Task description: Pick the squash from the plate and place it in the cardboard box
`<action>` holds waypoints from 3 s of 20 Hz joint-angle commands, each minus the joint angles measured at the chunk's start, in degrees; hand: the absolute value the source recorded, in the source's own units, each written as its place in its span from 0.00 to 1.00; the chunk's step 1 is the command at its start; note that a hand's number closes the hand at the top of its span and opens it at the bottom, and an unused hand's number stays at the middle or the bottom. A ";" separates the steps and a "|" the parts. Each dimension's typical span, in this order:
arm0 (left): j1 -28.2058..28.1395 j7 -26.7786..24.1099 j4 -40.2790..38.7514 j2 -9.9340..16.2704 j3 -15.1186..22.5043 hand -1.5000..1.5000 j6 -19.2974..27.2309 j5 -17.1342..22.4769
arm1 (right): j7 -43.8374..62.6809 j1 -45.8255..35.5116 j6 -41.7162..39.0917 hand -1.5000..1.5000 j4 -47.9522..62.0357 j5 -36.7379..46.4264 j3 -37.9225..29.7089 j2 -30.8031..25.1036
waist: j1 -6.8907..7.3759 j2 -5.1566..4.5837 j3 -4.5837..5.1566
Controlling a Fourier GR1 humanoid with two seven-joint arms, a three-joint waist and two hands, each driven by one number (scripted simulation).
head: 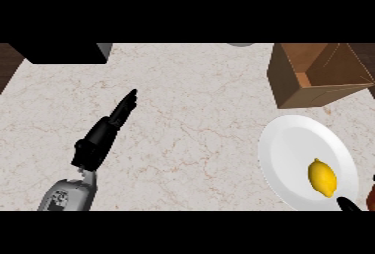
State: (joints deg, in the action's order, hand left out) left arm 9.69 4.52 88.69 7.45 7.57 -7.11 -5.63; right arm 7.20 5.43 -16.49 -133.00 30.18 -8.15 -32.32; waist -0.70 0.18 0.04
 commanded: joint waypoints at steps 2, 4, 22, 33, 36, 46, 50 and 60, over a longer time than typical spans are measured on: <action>1.83 0.95 -0.39 -0.40 -0.34 0.50 -0.40 -0.59 | 5.67 -4.24 -5.33 1.00 -2.04 -9.63 -10.87 -0.59 | 0.23 -0.08 -0.03; 0.92 2.68 1.92 0.61 -1.28 0.50 -1.50 0.07 | 9.84 -7.98 -7.64 1.00 -1.28 -10.04 -11.35 -1.16 | 0.53 -0.09 -0.02; 2.07 -1.19 -1.42 -0.85 -3.14 0.50 -3.49 -0.19 | 9.96 -40.83 -0.33 1.00 37.34 -0.66 -3.17 -1.02 | 1.43 -0.33 -0.01; 0.39 0.34 0.84 -1.74 -2.54 0.50 -3.39 -1.60 | -1.28 -44.93 7.43 1.00 56.97 11.30 2.43 0.31 | 1.29 -0.27 -0.03; 2.45 0.93 0.32 -2.94 -1.96 0.50 -3.52 -1.11 | -7.08 -47.40 15.42 1.00 70.56 15.31 2.78 2.06 | 2.07 -0.64 -0.07; 0.69 -0.62 -0.11 -2.04 -2.73 0.50 -4.33 -1.47 | -9.85 -51.98 13.50 0.00 89.51 8.91 -3.06 6.47 | 1.87 -0.56 -0.08; 2.92 1.67 0.93 -1.98 -2.83 0.50 -4.37 -1.84 | -16.05 -56.11 17.86 0.00 98.05 7.05 -6.31 7.36 | 2.38 -0.73 -0.12; 1.37 -2.05 -1.64 -3.43 -2.39 0.50 -2.23 -3.58 | -24.02 -56.55 11.51 0.00 97.95 -15.56 -26.65 2.20 | 1.22 -0.71 -0.16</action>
State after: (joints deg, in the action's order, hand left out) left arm 11.27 4.63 88.60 4.26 5.25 -10.06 -8.39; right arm -14.16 -50.43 -1.41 -37.29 21.65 -28.27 -27.07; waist 0.81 -0.36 -0.10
